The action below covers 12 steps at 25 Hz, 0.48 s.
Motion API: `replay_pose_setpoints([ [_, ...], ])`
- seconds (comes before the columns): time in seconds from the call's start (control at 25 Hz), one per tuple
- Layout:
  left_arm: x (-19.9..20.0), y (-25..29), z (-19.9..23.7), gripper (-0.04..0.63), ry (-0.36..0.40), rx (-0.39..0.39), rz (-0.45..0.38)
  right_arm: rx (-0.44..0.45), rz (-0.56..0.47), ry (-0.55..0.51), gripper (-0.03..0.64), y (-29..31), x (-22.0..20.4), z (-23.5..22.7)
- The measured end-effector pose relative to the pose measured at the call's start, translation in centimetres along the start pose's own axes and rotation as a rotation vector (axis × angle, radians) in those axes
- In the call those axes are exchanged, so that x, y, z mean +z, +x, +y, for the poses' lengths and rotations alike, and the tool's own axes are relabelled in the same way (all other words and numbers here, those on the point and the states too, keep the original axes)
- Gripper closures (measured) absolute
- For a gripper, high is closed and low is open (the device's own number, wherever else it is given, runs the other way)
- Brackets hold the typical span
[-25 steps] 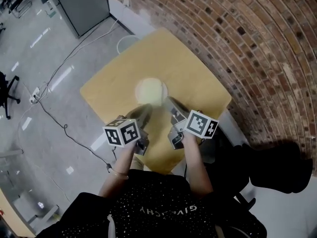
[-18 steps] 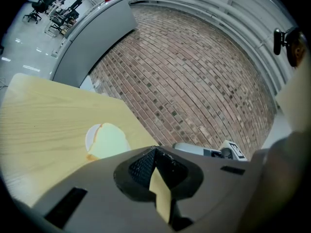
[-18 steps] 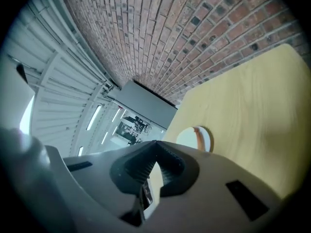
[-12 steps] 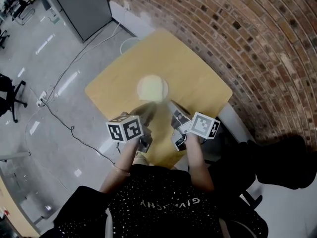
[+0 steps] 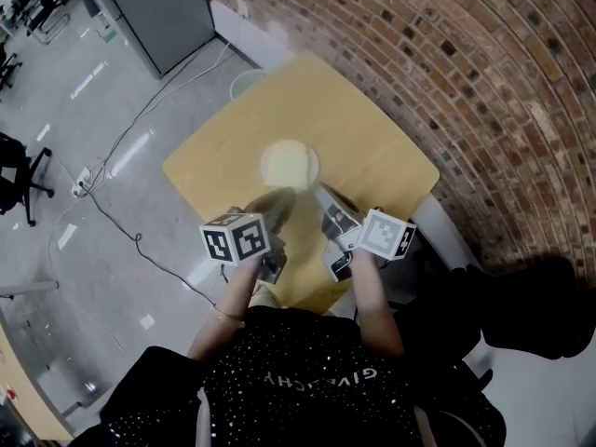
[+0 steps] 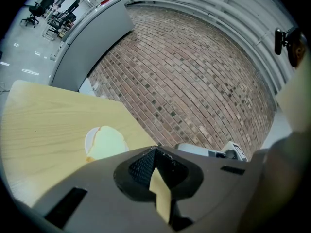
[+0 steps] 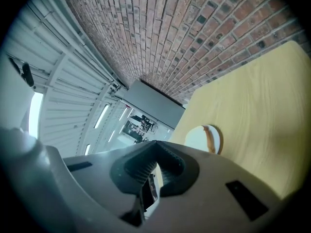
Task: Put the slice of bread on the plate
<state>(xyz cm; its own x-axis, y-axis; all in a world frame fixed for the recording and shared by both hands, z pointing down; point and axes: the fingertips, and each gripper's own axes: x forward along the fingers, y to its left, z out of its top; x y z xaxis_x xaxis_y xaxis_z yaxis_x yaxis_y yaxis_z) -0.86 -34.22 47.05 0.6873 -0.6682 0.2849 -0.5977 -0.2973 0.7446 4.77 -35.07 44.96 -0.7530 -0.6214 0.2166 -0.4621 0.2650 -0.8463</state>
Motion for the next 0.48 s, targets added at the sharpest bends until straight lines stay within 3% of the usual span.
replay_pose_setpoints([
  [0.48, -0.10, -0.78, 0.42, 0.586, 0.000, 0.016, -0.010, 0.025, 0.028, 0.016, 0.602, 0.21, -0.77, 0.78],
])
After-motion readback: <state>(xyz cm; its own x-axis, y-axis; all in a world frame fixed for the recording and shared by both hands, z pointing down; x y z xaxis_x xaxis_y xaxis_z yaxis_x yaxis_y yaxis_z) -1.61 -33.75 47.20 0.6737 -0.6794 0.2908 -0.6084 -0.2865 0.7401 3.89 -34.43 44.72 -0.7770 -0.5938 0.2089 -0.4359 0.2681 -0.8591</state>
